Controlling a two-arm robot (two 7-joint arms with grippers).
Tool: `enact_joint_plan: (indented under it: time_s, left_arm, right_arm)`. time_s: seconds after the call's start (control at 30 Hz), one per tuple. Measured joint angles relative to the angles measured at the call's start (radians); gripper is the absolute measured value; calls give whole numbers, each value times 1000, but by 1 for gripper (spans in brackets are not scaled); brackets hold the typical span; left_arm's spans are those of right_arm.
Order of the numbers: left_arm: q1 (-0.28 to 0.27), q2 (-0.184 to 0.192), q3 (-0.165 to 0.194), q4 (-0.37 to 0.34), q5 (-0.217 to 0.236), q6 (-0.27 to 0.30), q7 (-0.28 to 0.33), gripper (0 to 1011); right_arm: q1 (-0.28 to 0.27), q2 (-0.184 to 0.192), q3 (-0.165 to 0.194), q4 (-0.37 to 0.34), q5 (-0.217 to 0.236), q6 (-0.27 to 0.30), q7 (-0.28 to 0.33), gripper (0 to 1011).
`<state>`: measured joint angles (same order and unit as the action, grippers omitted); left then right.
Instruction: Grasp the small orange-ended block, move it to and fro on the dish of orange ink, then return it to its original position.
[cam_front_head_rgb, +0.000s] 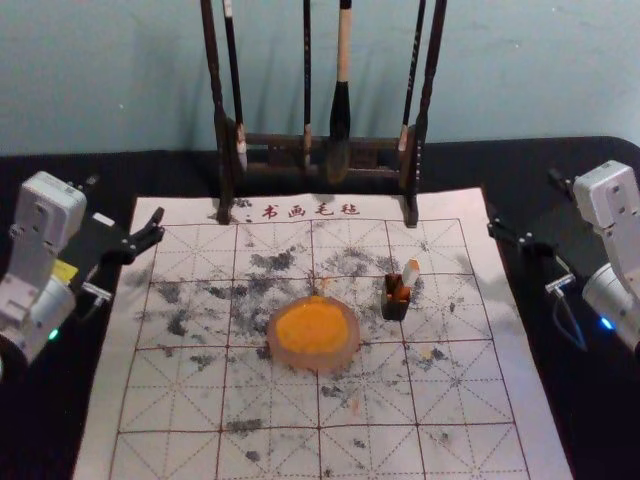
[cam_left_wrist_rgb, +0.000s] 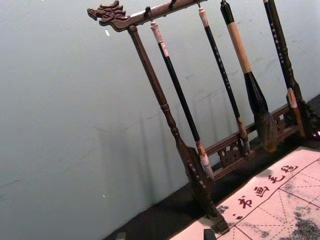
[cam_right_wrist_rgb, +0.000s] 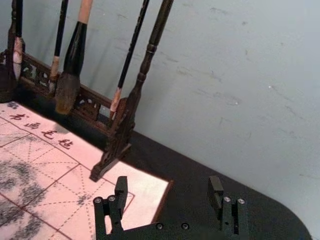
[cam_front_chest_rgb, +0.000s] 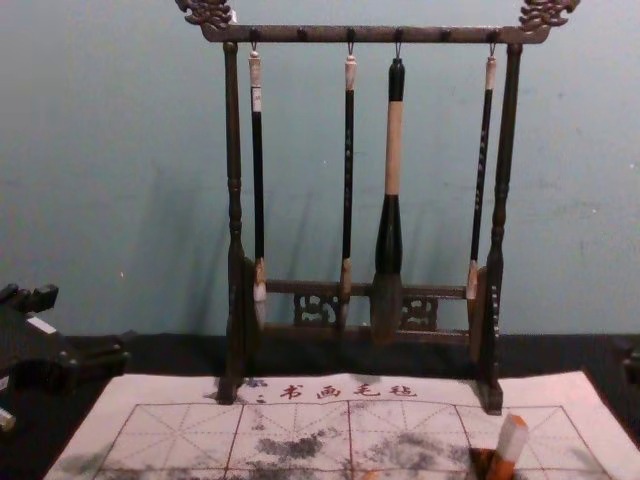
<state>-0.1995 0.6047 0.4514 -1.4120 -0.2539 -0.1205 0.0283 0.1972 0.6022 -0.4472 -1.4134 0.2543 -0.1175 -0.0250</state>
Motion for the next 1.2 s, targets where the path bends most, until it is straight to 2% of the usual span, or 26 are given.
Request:
enact_joint_plan:
  time_s: [0.23, 0.4, 0.43, 0.53, 0.63, 0.73, 0.87, 0.93, 0.97, 1.2]
  left_arm:
    - [0, 0, 0, 0, 0, 0, 0, 1001]
    - [0, 0, 0, 0, 0, 0, 0, 1001]
    - [0, 0, 0, 0, 0, 0, 0, 1001]
    - [0, 0, 0, 0, 0, 0, 0, 1001]
    - [0, 0, 0, 0, 0, 0, 0, 1001]
    - [0, 0, 0, 0, 0, 0, 0, 1001]
    - [0, 0, 0, 0, 0, 0, 0, 1001]
    - [0, 0, 0, 0, 0, 0, 0, 1001]
    - [0, 0, 0, 0, 0, 0, 0, 1001]
    - [0, 0, 0, 0, 0, 0, 0, 1001]
  right_arm:
    - [-29, -9, 15, -35, 28, 43, 39, 1000]
    - [-75, -8, 21, -99, 69, 114, 81, 1000]
    - [-89, -8, 21, -119, 82, 143, 94, 1000]
    - [-104, -9, 24, -141, 99, 178, 110, 1000]
    - [-129, -9, 27, -180, 137, 236, 150, 1000]
    - [-138, -10, 29, -199, 162, 270, 180, 1000]
    - [-141, -26, 31, -216, 200, 323, 221, 1000]
    - [-135, -48, 32, -216, 218, 351, 238, 1000]
    - [-135, -48, 32, -216, 218, 351, 238, 1000]
    - [-101, -127, 34, -185, 223, 391, 223, 1000]
